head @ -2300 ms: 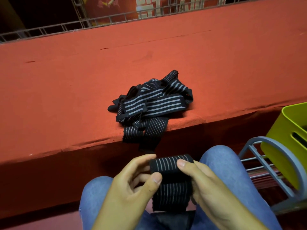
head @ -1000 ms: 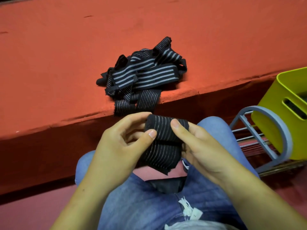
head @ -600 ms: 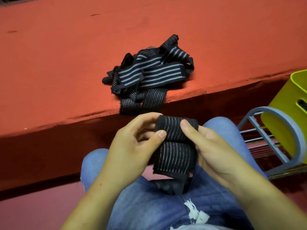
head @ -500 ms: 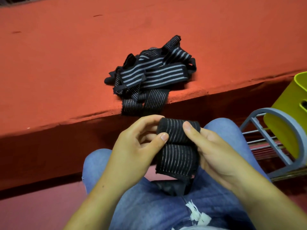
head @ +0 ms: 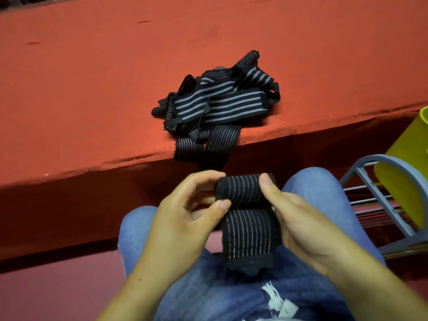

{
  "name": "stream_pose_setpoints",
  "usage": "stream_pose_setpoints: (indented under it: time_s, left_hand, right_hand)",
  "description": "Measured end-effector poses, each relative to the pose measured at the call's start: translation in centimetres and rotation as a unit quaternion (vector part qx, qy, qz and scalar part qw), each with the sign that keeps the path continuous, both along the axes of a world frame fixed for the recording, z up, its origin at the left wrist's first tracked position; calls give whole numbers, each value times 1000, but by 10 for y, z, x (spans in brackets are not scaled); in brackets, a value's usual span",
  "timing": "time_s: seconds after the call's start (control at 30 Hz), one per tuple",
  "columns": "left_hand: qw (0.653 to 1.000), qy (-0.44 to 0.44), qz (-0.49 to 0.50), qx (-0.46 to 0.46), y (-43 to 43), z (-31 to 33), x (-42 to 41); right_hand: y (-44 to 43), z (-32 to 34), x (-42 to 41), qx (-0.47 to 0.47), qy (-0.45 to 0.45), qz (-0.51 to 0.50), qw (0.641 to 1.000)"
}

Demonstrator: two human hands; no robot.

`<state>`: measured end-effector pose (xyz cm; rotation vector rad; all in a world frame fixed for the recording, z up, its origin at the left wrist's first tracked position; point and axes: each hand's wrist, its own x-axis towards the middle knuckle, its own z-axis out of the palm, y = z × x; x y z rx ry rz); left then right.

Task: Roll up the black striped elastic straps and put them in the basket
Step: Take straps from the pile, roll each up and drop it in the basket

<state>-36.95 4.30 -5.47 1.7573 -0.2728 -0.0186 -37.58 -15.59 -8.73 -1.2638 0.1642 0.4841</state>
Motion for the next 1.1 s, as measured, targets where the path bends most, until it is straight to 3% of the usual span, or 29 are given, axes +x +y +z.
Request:
stream_pose_setpoints:
  time_s: [0.3, 0.53, 1.1]
  left_hand:
    - [1000, -6, -13, 6, -1, -8, -13]
    - [994, 68, -85, 6, -1, -18, -19]
    - [996, 56, -47, 46, 2, -11, -12]
  right_hand:
    - [8, 4, -5, -4, -35, -25, 999]
    - [10, 13, -9, 12, -72, -26, 997]
    - [15, 16, -9, -87, -153, -40, 984]
